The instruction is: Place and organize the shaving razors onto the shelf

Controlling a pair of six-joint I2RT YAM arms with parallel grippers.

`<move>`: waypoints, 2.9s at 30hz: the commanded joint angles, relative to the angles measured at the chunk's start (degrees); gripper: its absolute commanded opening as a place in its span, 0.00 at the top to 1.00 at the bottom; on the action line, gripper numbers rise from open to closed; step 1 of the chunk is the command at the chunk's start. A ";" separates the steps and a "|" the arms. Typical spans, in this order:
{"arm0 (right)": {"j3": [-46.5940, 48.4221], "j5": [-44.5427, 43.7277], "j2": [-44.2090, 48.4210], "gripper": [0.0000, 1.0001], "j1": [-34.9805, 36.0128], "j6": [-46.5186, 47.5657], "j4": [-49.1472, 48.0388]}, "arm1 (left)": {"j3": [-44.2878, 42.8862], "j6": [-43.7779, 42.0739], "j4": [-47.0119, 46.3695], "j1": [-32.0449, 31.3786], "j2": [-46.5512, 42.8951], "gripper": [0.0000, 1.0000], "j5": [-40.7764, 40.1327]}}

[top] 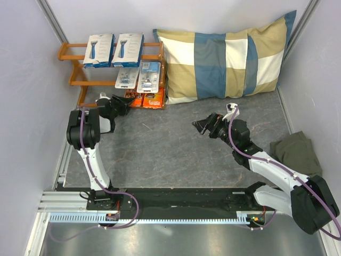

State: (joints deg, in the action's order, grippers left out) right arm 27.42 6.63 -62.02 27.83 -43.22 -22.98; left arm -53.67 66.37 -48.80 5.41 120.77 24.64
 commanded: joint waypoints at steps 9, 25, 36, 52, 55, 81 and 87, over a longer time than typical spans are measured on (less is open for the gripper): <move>-0.61 0.75 0.67 0.02 -0.24 -0.11 -1.71 | 0.32 -13.72 17.41 -1.10 -6.68 0.22 -0.38; -0.96 1.45 0.58 0.02 -0.32 -0.72 -2.59 | 4.97 -19.69 22.17 -1.81 -12.75 0.20 -1.62; -0.61 1.98 -0.12 0.02 -0.32 -0.72 -3.03 | 10.25 -21.63 19.71 -2.95 -22.32 0.05 -0.83; -0.35 2.15 0.58 0.02 -0.24 -0.64 -2.33 | 12.63 -23.03 21.28 -7.78 -38.41 0.00 0.67; -0.26 2.24 0.76 0.02 -0.24 -0.72 -2.07 | 11.31 -25.14 25.22 -9.18 -42.71 0.00 -0.38; -2.72 -9.09 10.16 0.02 -0.32 5.87 16.03 | 22.20 -30.33 60.65 -15.34 -74.36 0.00 -12.87; -3.51 -12.69 13.32 0.02 -0.24 6.92 21.48 | 24.93 -30.77 63.47 -15.25 -76.38 0.00 -13.39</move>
State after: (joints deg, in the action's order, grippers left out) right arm 24.40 -1.87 -51.13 27.83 -37.80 -5.67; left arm -29.98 37.45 11.94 -9.78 46.30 12.16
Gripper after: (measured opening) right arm 0.982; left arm 0.995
